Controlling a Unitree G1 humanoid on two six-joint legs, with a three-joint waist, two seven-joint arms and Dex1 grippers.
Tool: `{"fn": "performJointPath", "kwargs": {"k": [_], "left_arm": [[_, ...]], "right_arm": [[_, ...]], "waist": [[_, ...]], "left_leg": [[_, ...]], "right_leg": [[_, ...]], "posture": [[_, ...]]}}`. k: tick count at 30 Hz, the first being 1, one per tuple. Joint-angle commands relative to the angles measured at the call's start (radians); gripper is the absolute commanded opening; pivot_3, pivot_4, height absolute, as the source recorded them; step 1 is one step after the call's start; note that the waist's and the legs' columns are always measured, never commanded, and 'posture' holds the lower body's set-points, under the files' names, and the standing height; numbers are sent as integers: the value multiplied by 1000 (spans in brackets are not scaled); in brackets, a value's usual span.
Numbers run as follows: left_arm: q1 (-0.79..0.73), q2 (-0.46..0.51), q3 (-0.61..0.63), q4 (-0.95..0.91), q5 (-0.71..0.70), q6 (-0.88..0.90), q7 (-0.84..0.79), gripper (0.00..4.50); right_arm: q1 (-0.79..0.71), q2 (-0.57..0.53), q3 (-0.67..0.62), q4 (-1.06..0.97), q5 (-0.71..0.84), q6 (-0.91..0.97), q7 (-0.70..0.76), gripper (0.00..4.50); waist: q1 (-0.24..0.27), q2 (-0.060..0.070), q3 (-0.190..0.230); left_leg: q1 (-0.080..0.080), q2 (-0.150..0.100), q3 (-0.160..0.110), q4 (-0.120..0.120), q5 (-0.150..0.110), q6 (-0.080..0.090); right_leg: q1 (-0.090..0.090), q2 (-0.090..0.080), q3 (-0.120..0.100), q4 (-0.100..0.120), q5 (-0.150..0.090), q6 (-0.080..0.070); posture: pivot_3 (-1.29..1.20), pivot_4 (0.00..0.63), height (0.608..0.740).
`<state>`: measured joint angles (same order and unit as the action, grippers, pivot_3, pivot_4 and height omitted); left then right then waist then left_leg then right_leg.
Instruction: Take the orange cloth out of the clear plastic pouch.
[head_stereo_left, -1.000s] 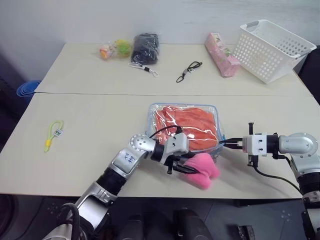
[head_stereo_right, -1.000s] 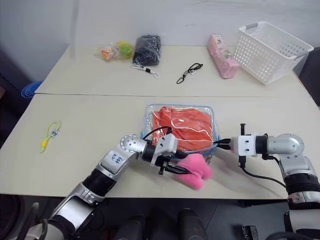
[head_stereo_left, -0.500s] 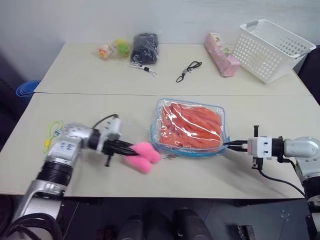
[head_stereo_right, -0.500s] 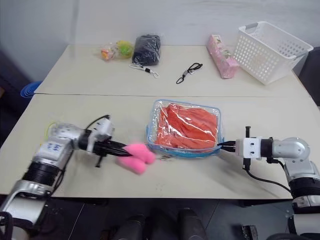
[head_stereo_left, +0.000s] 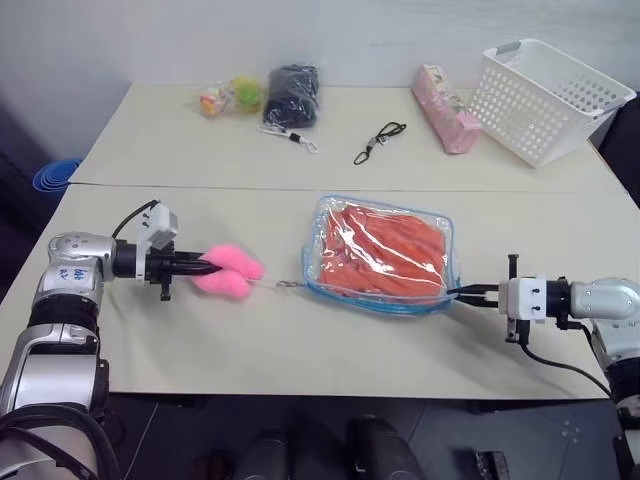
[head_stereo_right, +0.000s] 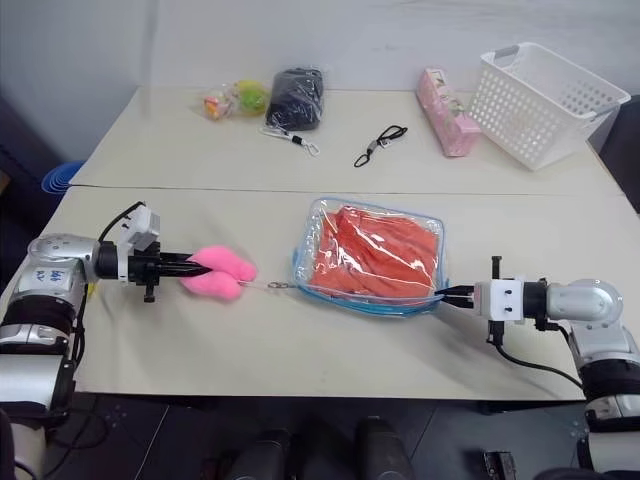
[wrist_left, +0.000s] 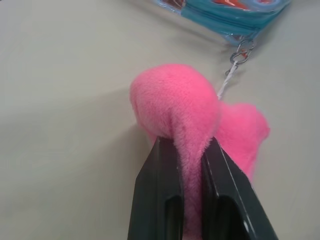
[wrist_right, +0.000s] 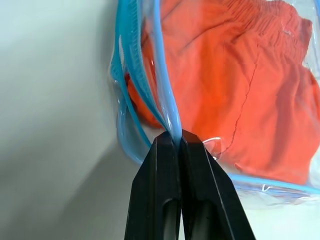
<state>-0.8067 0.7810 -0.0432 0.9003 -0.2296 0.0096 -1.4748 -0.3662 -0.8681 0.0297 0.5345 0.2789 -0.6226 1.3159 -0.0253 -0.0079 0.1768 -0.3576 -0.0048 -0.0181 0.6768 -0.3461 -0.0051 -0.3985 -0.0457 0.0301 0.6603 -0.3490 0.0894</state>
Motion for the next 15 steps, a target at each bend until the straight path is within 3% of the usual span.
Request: {"fn": "performJointPath", "kwargs": {"k": [1,9,13,15], "left_arm": [[52,-3,11,-201,-11,-48,-23,1255],[166,-16,48,-537,-60,-107,3,3758],[134,-113,16,-619,-61,-136,58,3769],[89,-173,4,-619,-57,-151,88,3769]], "right_arm": [[75,-12,-86,-216,173,231,-22,492],[525,-52,-371,-714,339,528,-141,3159],[702,-3,-466,-909,376,612,-204,4474],[762,27,-484,-979,378,636,-233,4474]], "waist": [[0,0,0],[14,0,0],[25,-1,0],[34,-2,1]], "left_leg": [[-1,0,0,0,0,0],[-1,0,-1,-1,-1,-1],[0,0,1,1,-3,3],[0,0,-1,2,-4,5]], "right_leg": [[0,0,0,0,0,0],[-1,0,0,-2,0,0],[1,0,2,-3,0,0],[3,0,0,-3,0,0]], "posture": [[0,150,740],[0,150,740],[0,150,740],[0,150,740]]}}
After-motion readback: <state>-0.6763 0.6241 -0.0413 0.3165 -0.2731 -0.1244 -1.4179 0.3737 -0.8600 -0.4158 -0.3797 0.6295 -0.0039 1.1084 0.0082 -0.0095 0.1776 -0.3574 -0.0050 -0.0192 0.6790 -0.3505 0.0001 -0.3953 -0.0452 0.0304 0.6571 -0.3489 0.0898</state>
